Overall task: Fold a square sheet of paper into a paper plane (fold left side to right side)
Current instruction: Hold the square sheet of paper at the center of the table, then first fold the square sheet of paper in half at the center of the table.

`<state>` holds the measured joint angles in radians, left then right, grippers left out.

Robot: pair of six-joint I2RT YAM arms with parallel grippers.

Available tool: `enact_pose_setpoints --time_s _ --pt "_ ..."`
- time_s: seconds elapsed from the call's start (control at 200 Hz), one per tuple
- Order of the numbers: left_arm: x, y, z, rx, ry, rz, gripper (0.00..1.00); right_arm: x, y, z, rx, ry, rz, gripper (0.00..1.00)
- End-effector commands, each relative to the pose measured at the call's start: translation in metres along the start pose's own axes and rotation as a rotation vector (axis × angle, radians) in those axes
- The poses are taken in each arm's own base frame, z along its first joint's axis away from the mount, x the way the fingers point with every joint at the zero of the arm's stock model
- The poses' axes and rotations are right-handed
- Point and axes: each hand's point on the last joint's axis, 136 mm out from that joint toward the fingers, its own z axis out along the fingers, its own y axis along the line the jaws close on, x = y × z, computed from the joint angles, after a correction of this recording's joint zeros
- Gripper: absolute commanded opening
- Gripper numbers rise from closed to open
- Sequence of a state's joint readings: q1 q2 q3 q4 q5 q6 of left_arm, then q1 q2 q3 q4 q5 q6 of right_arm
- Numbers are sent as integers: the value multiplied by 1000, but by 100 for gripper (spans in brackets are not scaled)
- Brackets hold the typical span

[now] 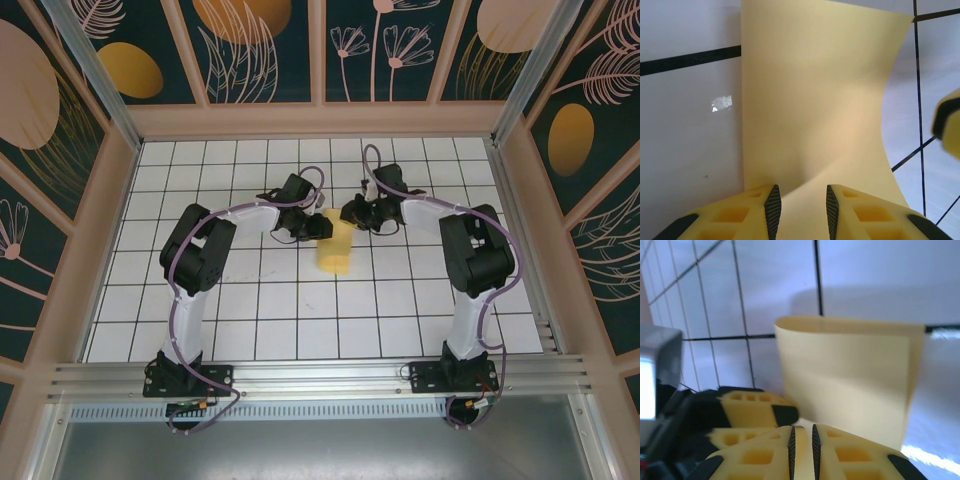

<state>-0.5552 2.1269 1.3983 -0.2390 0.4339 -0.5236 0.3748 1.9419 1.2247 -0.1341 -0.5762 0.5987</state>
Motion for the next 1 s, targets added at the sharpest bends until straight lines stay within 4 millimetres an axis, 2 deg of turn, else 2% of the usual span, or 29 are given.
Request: enact_pose_setpoints --time_s 0.0,0.305,0.475,0.761,0.891,0.996 --pt "30 32 11 -106 82 -32 35 -11 7 14 -23 -2 8 20" --pt "30 29 11 -99 77 -20 35 -9 -8 40 1 31 40 19" --pt "29 25 9 -83 69 -2 35 -2 -29 50 80 53 53 19" --pt "28 6 -2 -25 36 98 39 18 -63 55 214 94 77 19" --pt "34 -7 -5 18 31 151 40 24 -69 56 232 102 83 19" --pt "40 -9 -6 26 38 182 40 25 -71 56 238 103 84 19"
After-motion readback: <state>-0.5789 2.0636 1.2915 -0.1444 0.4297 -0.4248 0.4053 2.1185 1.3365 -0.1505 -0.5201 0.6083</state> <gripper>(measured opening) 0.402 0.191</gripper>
